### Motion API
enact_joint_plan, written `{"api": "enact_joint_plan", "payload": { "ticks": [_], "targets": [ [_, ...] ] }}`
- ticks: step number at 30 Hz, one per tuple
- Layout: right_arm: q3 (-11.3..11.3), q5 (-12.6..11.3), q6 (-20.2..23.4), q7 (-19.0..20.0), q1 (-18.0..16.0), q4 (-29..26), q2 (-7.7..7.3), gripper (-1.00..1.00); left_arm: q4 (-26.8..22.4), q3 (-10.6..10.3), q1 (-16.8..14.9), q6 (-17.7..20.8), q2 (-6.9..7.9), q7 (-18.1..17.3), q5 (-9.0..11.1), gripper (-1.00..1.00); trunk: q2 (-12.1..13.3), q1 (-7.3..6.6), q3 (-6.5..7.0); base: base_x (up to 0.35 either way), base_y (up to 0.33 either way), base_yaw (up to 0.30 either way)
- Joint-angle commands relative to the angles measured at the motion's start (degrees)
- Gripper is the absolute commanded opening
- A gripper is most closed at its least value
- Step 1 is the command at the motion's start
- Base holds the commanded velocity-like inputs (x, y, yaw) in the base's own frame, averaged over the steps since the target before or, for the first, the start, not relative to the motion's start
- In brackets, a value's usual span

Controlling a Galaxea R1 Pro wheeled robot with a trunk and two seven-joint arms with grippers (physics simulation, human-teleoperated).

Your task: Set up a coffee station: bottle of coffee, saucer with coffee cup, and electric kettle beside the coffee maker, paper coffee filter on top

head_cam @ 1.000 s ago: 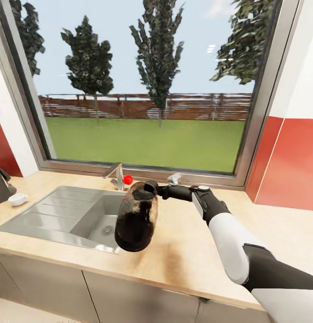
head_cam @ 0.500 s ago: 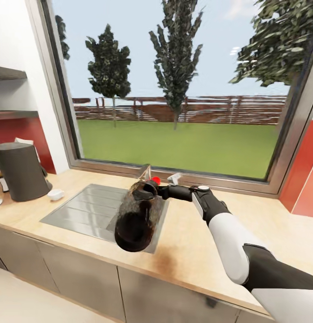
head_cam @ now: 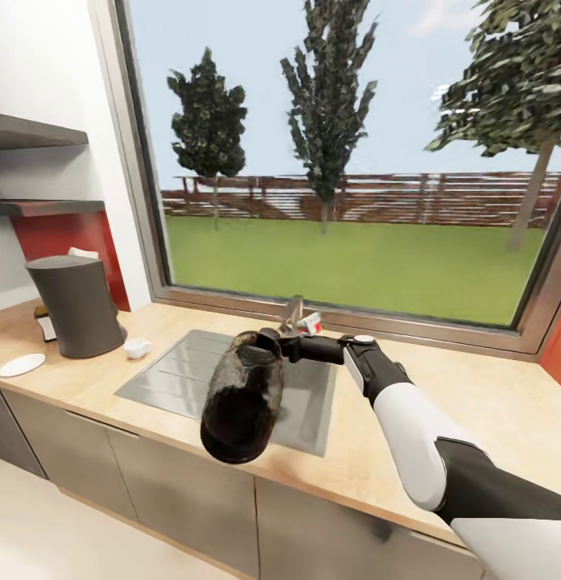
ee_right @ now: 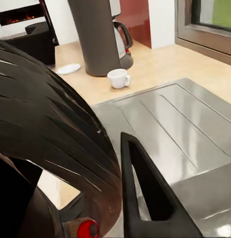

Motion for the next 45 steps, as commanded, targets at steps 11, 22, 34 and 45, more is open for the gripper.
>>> {"api": "enact_joint_plan", "payload": {
  "ticks": [11,22,34,45],
  "targets": [
    [-0.6,0.3,0.7,0.6,0.0,0.0,0.09,-1.00,0.0,0.3,0.0,0.0,0.03,0.0,0.1,1.00,-0.1,0.02,-0.02,0.000,0.311,0.000],
    [-0.7,0.3,0.6,0.4,0.0,0.0,0.09,-1.00,0.0,0.2,0.0,0.0,0.06,0.0,0.1,1.00,-0.1,0.02,-0.02,0.000,0.312,0.000],
    [-0.7,0.3,0.7,0.4,0.0,0.0,0.09,-1.00,0.0,0.2,0.0,0.0,0.02,0.0,0.1,1.00,-0.1,0.02,-0.02,0.000,0.312,0.000],
    [-0.7,0.3,0.6,0.4,0.0,0.0,0.09,-1.00,0.0,0.2,0.0,0.0,-0.02,0.0,0.1,1.00,-0.1,0.02,-0.02,0.000,0.312,0.000]
  ]
}}
